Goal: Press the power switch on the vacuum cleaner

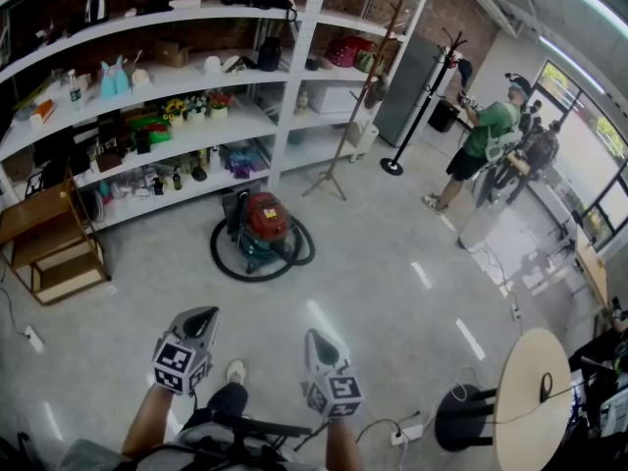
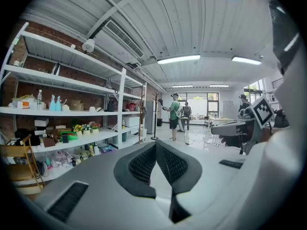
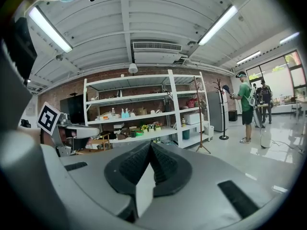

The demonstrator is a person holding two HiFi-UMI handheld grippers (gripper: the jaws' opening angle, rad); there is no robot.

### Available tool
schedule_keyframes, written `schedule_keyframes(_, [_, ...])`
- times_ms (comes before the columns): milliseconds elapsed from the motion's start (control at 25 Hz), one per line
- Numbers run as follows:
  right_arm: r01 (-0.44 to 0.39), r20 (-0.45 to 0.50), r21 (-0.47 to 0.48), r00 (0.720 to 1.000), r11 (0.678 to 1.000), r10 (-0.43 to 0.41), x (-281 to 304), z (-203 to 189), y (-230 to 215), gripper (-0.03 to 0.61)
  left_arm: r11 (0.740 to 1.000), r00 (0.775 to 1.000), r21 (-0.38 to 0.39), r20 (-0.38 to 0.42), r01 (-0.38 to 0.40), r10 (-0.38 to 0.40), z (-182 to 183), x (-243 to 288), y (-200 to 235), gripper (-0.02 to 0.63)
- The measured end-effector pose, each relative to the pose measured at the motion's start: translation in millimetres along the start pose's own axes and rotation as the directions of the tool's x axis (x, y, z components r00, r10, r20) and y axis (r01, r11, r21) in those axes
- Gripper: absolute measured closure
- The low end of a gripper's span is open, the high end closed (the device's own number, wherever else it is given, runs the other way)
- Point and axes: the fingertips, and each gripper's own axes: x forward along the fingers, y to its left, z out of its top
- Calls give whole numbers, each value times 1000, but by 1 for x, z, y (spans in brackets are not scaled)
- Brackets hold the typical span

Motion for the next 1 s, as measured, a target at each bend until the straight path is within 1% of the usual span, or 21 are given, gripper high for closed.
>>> schedule_keyframes(160, [-5, -12, 4, 1000, 1000, 5, 31, 6, -10, 566, 1000, 1000, -4, -8, 11, -11, 1, 32, 17, 606])
schedule_keyframes(360, [-1, -17, 4, 1000, 1000, 1, 72, 21, -20, 566, 1000, 1000, -6, -7, 23, -23, 15, 68, 39, 606])
schedule_keyframes(520, [-5, -12, 3, 1000, 1000, 5, 108, 33, -28, 566, 1000, 1000, 1, -4, 15, -15, 26, 93, 66, 606])
schedule_keyframes(760, [-7, -10, 11, 1000, 1000, 8, 157, 52, -35, 566, 1000, 1000, -5, -15, 0, 0, 33, 125, 107, 606])
schedule_keyframes(1000, [-6, -21, -1, 1000, 1000, 6, 203, 63, -39, 566, 1000, 1000, -20, -15, -8, 7, 42, 153, 143, 606])
